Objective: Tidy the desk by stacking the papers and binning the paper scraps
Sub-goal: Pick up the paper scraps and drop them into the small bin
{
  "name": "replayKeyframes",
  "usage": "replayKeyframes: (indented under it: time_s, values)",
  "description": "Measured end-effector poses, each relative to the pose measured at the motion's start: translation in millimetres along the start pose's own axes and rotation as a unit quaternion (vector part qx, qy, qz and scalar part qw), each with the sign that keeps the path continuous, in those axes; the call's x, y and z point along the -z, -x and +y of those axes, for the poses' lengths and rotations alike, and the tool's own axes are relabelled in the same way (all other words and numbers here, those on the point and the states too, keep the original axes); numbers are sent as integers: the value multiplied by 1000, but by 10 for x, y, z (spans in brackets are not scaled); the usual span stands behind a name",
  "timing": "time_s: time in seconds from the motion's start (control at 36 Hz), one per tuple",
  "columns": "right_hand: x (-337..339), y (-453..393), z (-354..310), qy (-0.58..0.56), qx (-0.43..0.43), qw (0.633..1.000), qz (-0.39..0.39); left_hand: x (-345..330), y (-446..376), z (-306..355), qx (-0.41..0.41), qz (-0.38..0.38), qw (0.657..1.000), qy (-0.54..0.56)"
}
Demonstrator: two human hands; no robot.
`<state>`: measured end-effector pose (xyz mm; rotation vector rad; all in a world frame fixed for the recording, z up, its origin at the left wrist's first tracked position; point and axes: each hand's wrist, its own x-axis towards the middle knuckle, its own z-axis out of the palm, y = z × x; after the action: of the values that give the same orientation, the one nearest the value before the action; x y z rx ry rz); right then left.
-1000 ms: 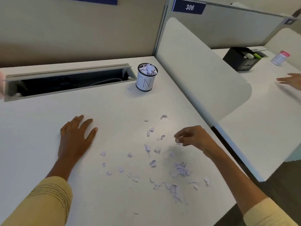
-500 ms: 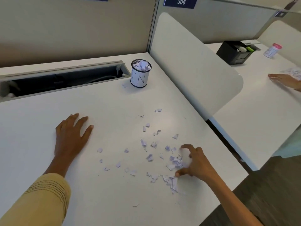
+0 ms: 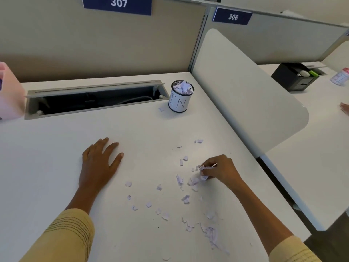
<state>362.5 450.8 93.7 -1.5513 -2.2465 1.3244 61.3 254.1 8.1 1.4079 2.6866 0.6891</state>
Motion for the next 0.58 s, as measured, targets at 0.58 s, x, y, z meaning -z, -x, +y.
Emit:
replayKeyframes:
  time_s: [0.58]
  values:
    - [684,-2038,-1790,37,113,985,125,10,-17,11,16,-21,1000,5]
